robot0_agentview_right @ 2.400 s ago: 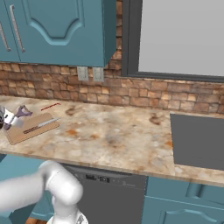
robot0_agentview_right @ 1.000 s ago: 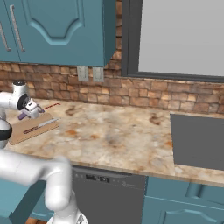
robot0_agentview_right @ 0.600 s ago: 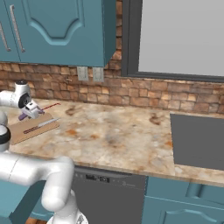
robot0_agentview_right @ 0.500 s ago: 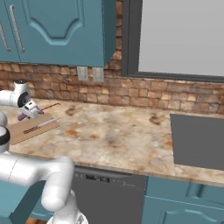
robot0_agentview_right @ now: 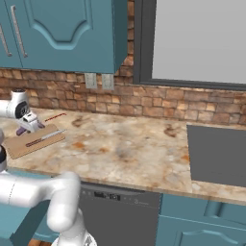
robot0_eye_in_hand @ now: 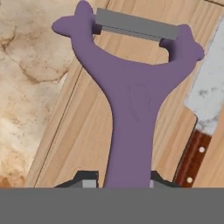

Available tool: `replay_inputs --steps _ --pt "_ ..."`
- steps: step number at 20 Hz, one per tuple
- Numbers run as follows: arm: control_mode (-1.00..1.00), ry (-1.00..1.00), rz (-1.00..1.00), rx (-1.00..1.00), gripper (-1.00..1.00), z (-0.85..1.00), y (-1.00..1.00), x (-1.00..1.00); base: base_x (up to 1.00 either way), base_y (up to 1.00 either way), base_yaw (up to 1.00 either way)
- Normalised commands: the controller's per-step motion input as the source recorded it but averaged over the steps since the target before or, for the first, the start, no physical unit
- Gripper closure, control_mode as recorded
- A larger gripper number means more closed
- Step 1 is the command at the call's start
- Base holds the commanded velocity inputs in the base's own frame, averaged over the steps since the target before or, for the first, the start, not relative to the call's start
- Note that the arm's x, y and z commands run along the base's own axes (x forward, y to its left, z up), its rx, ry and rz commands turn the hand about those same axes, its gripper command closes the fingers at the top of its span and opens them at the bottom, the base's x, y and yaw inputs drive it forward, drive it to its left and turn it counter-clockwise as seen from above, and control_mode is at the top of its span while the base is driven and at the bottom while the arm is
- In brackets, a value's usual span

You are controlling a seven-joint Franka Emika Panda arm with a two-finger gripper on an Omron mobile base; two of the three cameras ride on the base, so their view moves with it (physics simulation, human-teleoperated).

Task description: Open the drawer on the left and place the cutting tools on the cutting board.

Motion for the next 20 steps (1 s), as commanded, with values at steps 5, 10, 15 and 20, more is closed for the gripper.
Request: replay_inputs --steps 5,10,15,20 --pt "-1.00 0.00 0.00 -0.02 1.00 -0.24 -0.05 -0.19 0.00 0.00 0.00" --pt "-1.00 -0.04 0.00 -0.02 1.00 -0.19 0.00 0.11 0.00 0.00 0.00" --pt "-1.00 -0.06 0.00 -0.02 -1.00 -0.19 0.00 0.36 0.00 0.00 0.00" --pt "-1.00 0.00 0.00 0.00 -1.00 -0.02 0.00 0.19 0.00 0.00 0.00"
